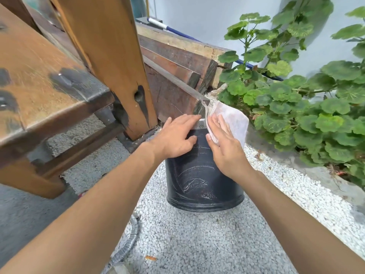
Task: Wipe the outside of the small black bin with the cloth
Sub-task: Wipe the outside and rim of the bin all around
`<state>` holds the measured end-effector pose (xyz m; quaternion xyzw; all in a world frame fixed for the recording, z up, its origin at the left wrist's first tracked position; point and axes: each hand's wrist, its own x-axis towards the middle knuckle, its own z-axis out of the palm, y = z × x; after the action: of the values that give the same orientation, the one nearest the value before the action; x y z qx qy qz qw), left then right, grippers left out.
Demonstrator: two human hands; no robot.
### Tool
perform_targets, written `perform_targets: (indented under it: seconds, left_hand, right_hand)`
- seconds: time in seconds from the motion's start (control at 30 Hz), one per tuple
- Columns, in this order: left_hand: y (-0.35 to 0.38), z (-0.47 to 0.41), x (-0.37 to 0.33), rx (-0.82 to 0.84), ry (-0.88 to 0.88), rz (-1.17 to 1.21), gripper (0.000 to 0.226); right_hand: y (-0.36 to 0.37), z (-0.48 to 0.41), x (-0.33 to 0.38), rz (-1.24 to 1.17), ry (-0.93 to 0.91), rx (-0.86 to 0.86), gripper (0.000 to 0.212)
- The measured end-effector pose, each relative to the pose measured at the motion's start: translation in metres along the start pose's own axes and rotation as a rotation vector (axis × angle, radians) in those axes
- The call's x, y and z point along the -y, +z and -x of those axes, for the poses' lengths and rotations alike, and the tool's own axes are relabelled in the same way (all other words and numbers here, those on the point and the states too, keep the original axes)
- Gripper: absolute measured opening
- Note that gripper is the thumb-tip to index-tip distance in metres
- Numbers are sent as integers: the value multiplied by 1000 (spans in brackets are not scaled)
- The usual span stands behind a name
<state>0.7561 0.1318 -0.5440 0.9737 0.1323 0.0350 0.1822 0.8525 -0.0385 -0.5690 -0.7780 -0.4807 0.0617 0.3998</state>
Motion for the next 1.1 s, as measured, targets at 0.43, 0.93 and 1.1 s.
perform_targets:
  seconds: [0.43, 0.93, 1.1]
  left_hand:
    - [-4, -14, 5, 36, -7, -12, 71]
    - [3, -21, 22, 44, 23, -56, 78]
    - [4, -23, 22, 28, 6, -50, 72]
  right_hand:
    - [14, 41, -25, 203, -82, 169, 57]
    - [30, 107, -42, 210, -58, 305, 54]
    - [35, 126, -48, 216, -52, 359, 52]
